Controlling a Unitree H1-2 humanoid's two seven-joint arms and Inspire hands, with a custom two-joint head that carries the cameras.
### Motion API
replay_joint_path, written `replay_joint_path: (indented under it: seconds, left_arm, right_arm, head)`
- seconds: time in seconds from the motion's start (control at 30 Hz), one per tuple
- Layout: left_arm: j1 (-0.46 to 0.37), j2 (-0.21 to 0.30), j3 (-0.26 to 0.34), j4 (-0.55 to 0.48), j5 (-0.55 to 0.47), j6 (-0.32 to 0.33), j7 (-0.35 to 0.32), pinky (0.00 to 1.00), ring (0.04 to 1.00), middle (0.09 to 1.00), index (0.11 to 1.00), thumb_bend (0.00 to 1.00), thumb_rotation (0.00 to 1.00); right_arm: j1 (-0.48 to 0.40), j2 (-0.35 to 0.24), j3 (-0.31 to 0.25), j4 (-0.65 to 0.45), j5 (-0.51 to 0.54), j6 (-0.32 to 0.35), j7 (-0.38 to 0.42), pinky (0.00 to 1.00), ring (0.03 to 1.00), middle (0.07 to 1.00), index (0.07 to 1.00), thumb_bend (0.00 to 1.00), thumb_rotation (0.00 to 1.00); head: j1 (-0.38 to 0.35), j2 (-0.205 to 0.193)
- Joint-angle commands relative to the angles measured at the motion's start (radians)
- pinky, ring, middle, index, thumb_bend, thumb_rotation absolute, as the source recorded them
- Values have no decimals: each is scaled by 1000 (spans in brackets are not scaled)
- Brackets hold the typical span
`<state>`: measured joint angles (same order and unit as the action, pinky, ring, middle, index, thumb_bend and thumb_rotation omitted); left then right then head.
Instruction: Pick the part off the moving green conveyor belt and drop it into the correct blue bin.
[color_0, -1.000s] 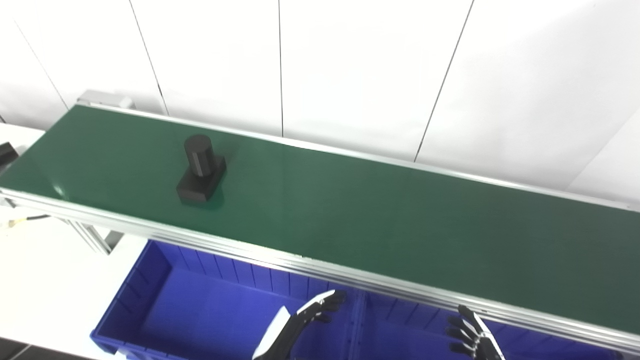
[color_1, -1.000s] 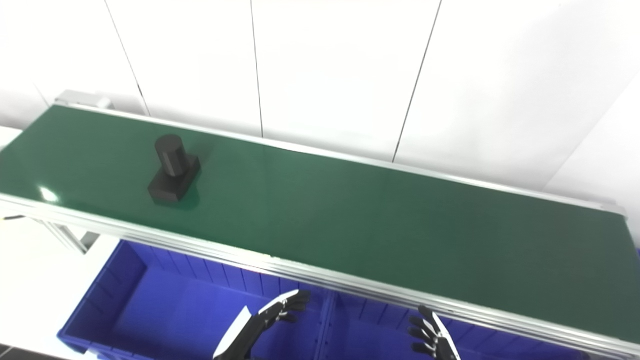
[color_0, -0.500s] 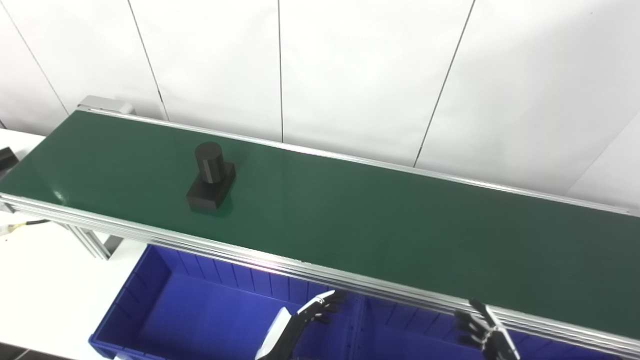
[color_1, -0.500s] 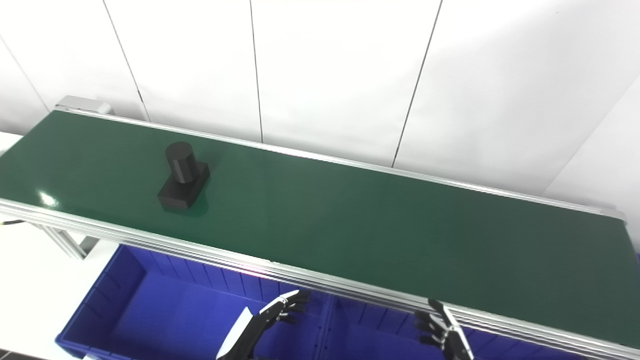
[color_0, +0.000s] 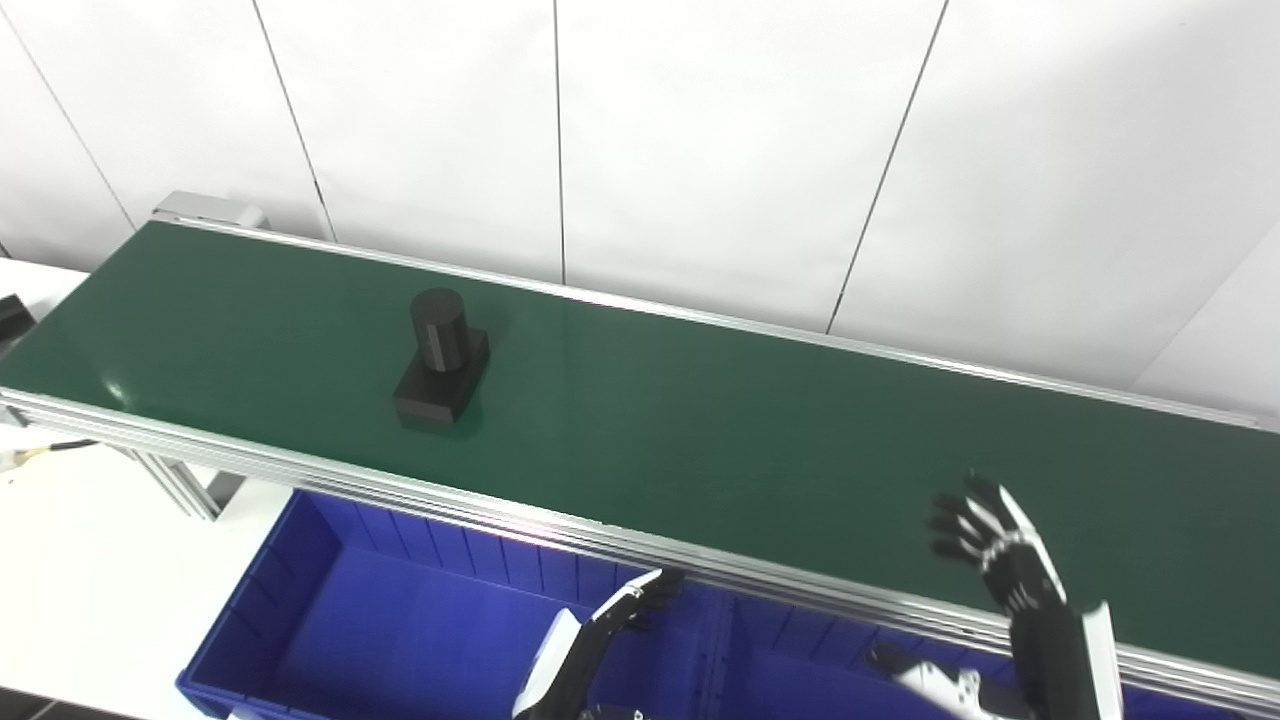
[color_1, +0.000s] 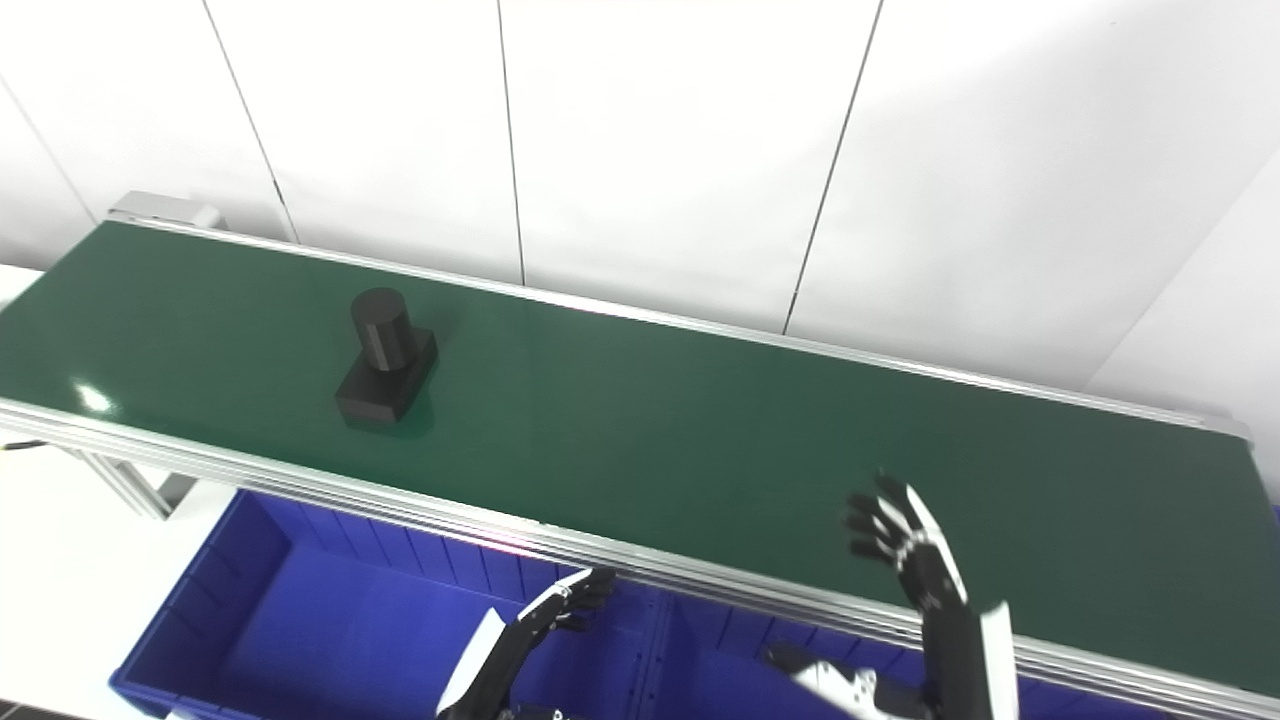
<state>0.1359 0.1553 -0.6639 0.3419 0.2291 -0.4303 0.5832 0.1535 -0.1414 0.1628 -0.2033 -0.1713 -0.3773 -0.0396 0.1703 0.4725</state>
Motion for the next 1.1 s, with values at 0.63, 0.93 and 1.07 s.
replay_joint_path:
  seconds: [0.63, 0.93, 1.07]
  left_arm:
    - [-64, -3, -43, 39, -3, -40, 100, 720, 797, 817, 830, 804, 226]
    - [-54, 2, -42, 22, -18, -40, 107, 714, 786, 806, 820, 818, 276]
    - [-31, 7, -27, -10, -44, -40, 71, 709, 780, 804, 809, 842, 301]
  right_arm:
    - [-322, 85, 73, -96, -220, 434, 174, 675, 775, 843, 892, 818, 369]
    - [-486, 136, 116, 46, -244, 509, 196, 704, 802, 859, 897, 840, 384]
    - [-547, 156, 136, 126, -266, 512, 184, 694, 797, 851, 897, 848, 397]
  head:
    - [-17, -1]
    - [-25, 6]
    - [-35, 16]
